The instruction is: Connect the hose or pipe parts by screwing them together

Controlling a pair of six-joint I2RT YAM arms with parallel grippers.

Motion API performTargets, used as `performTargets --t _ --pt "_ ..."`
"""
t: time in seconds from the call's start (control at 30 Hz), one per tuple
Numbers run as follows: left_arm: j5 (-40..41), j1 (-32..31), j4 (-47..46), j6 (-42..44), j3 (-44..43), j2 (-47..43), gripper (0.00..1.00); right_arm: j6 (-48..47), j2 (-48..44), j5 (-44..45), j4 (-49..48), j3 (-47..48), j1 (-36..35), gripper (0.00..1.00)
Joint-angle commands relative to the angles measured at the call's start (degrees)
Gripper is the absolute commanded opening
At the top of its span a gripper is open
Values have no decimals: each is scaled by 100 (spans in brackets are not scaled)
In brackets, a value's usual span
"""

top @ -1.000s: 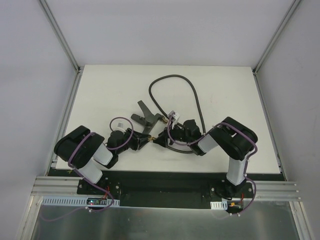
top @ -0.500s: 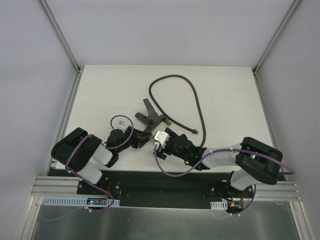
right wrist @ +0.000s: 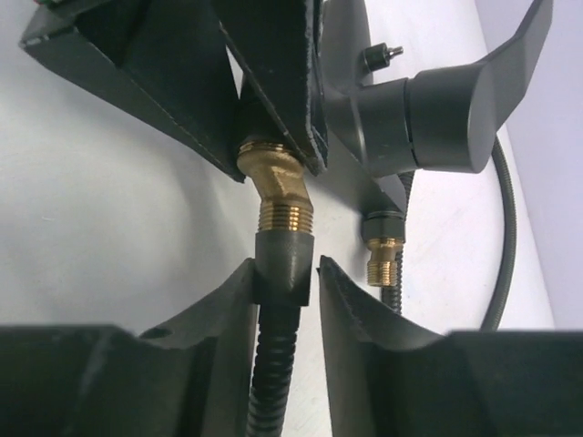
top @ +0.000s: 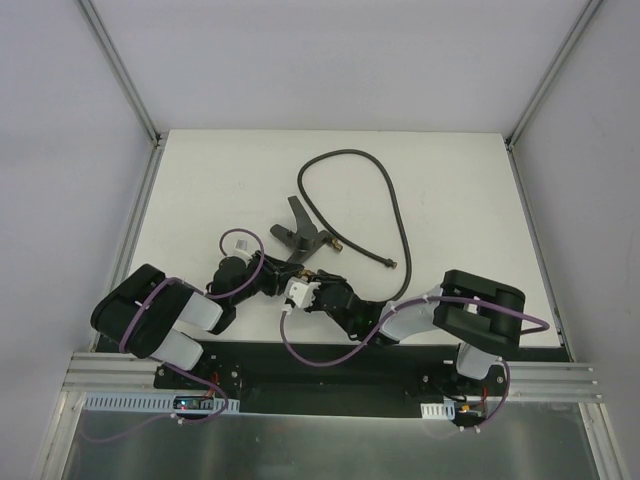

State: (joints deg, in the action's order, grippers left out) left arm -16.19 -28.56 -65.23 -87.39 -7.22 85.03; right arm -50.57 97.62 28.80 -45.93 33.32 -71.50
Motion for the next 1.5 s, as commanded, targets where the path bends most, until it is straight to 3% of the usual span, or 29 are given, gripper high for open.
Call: performTargets --t 0.0,0.1,0.17,0.3,0.43,0.63,0.73,0.83,0.9,0.93,0.97,1.07,1.1,1.3,1.47 --pt "-78 -62 -455 153 -192 -321 0 37 29 179 -285 324 -13 25" --pt "-87 -62 -438 170 -157 -321 0 677 -103 -258 -197 263 171 7" --pt "-86 -62 -446 161 -139 -330 0 1517 -269 -1189 22 219 556 1" --pt "27 -124 -473 117 -16 -330 0 2638 -174 -3052 -73 157 1322 1" --pt "124 -177 -490 170 28 -303 0 3815 159 -4878 -1037 113 2060 1" --pt "203 -203 -982 144 151 56 0 5806 1099 -6524 -2846 341 2825 1" --pt "230 -212 -1254 91 221 276 0 6767 1689 -6886 -3744 491 3116 1" --pt "239 -212 -1422 56 230 426 0 6780 1787 -6730 -3836 351 3178 1" --pt "239 -212 -1475 56 221 488 0 6674 1673 -6589 -3731 185 3204 9" --pt "230 -212 -1475 47 204 514 0 6622 1516 -6467 -3573 114 3196 16" --pt "247 -203 -1475 47 195 523 0 6438 1410 -6396 -3476 44 3213 33" --pt "239 -203 -1440 30 143 532 0 6042 856 -5983 -2984 -378 3187 63" --pt "239 -212 -1396 3 125 506 0 5702 689 -5878 -2826 -475 3178 68" --pt "256 -212 -1177 -6 54 409 0 4013 -638 -4491 -1149 -863 2599 82" --pt "256 -212 -913 29 -33 259 0 2097 -1193 -2153 479 -424 1257 86"
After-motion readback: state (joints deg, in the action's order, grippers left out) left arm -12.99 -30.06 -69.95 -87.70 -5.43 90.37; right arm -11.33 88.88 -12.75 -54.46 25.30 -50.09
